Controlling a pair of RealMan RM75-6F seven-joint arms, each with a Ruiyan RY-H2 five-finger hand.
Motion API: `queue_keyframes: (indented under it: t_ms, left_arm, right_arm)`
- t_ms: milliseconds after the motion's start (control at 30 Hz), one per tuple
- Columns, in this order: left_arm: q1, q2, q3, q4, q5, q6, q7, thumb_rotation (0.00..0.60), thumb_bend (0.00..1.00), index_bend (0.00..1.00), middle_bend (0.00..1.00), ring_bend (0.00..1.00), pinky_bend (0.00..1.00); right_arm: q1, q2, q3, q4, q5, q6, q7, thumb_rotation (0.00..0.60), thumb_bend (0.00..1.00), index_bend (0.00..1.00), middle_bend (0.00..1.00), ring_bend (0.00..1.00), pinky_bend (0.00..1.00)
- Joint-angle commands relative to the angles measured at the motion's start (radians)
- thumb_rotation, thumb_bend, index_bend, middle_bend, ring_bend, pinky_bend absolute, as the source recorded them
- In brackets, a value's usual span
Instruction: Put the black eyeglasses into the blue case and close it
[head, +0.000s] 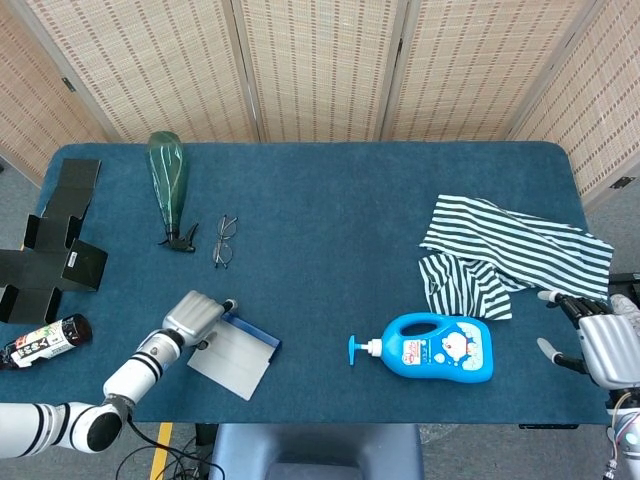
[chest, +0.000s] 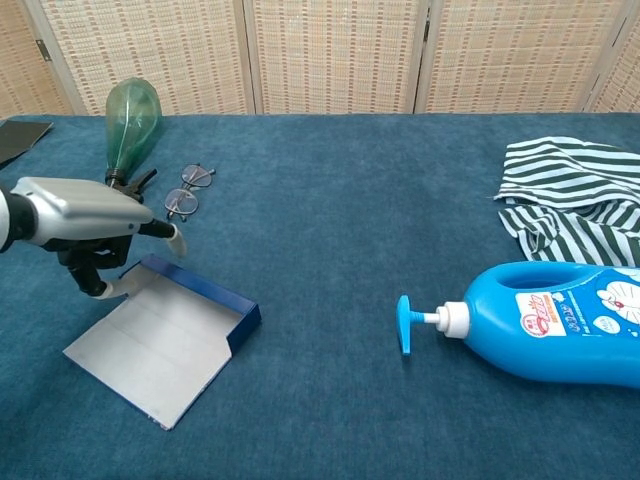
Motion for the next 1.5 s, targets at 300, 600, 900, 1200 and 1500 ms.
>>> queue_keyframes:
  t_ms: [300, 600, 900, 1200, 1500]
  left_arm:
    - [0.087, -0.15, -0.044, 0.155, 0.284, 0.076, -0.116, 0.6, 0.32, 0.3, 0.96, 0.99, 1.0]
    - [0.079, -0.237, -0.08, 0.29, 0.262, 0.072, 0.004, 0.6, 0.32, 0.34, 0.96, 0.99, 1.0]
    - [0.066, -0.266, -0.159, 0.365, 0.154, 0.036, 0.016, 0.6, 0.32, 0.36, 0.96, 0.99, 1.0]
    - [0.045, -0.282, -0.212, 0.432, 0.05, 0.019, 0.058, 0.6, 0.32, 0.37, 0.96, 0.99, 1.0]
    - [0.069, -0.204, -0.211, 0.339, 0.001, 0.041, 0.084, 0.6, 0.32, 0.24, 0.96, 0.99, 1.0]
  right_arm:
    - [-0.008, 0.002, -0.001, 0.009, 0.011, 0.005, 0.01, 0.6, 0.23, 0.26, 0.38, 0.4, 0.39]
    - [-0.02, 0.006, -0.003, 0.016, 0.014, 0.019, 0.024, 0.6, 0.23, 0.26, 0.38, 0.4, 0.39]
    - [-0.023, 0.007, 0.0, 0.019, 0.015, 0.027, 0.029, 0.6, 0.23, 0.26, 0.38, 0.4, 0.39]
    - [-0.027, 0.008, 0.0, 0.022, 0.018, 0.028, 0.032, 0.6, 0.23, 0.26, 0.38, 0.4, 0.39]
    - [-0.027, 0.006, 0.001, 0.03, 0.017, 0.026, 0.042, 0.6, 0.23, 0.26, 0.38, 0.4, 0.39]
